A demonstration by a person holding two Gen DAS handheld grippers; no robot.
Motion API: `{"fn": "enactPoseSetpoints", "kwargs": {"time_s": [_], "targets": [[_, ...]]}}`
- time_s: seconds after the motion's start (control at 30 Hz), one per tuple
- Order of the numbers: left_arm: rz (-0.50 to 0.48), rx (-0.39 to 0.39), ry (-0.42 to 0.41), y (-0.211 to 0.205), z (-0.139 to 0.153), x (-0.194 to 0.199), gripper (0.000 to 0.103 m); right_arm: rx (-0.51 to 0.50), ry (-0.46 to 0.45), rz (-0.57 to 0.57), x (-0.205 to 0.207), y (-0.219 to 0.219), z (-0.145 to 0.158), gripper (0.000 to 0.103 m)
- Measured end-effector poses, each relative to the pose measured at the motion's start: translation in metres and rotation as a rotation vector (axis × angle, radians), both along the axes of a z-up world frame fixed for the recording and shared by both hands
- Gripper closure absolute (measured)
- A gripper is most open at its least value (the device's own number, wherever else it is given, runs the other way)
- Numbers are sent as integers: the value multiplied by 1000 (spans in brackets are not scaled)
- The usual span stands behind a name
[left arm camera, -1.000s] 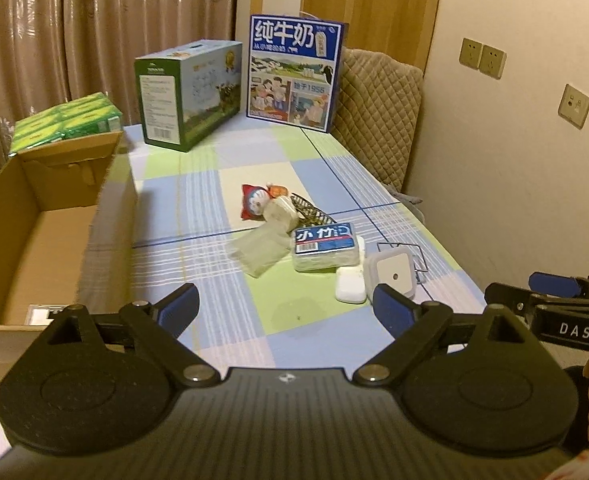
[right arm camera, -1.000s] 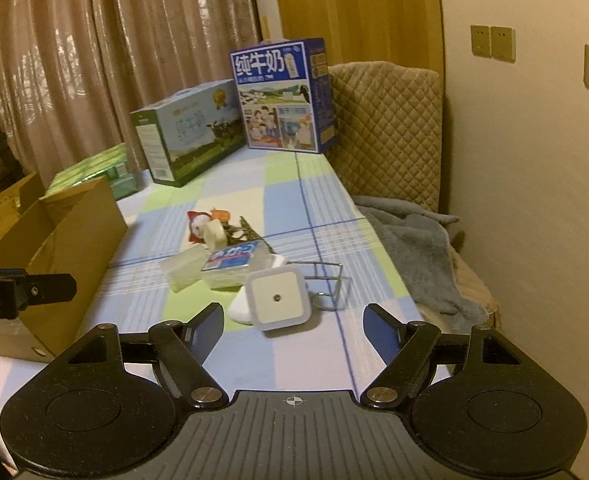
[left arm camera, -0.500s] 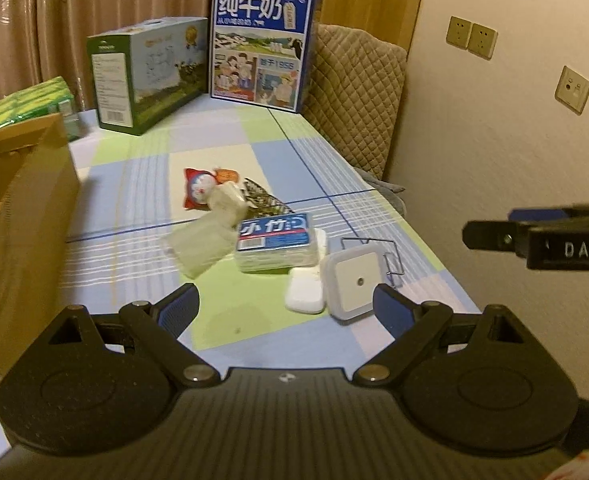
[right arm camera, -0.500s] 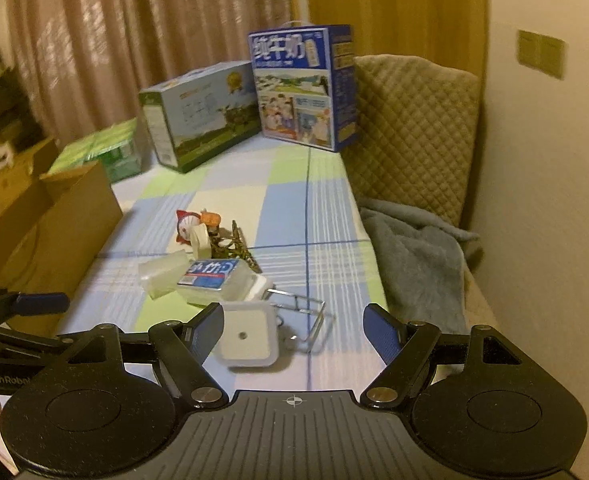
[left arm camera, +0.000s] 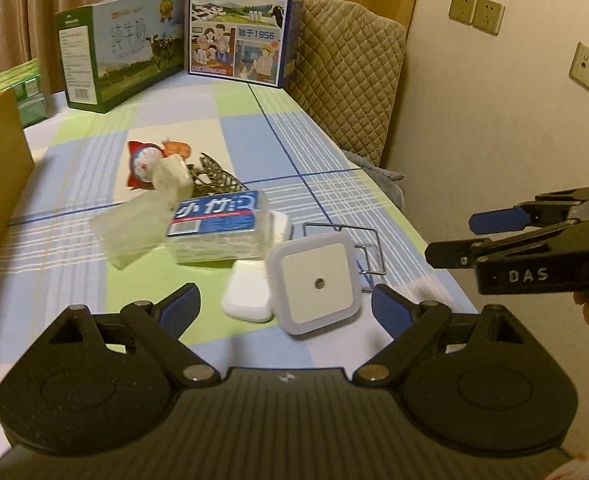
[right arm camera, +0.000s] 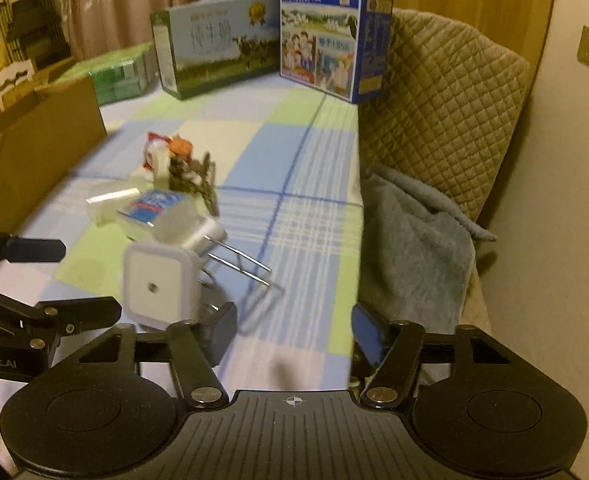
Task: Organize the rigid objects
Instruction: 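Grasp the white square night light with the left tool while the right tool approaches the wire rack, then close the right tool on the bent wire rack while the left tool holds the night light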
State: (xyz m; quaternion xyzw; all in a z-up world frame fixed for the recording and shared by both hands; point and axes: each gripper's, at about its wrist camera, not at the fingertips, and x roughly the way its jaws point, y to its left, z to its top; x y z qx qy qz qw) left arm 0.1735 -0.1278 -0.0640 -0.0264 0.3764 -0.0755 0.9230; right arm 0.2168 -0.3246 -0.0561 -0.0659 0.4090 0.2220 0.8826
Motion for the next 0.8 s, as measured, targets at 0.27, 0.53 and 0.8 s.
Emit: {"fn": "enactPoseSetpoints", "kwargs": {"time_s": [0.27,0.53,0.8], "targets": [[15,42,-9,-31,-22,22,16,4,28,-42,12,-14,-17,43],[37,114,-14,-22,-33,29,21,-3,36,-28,16,-12,-25,43],[-17,134,-2,18,-34,18,42,-11,14,208,16,20,-28,42]]}}
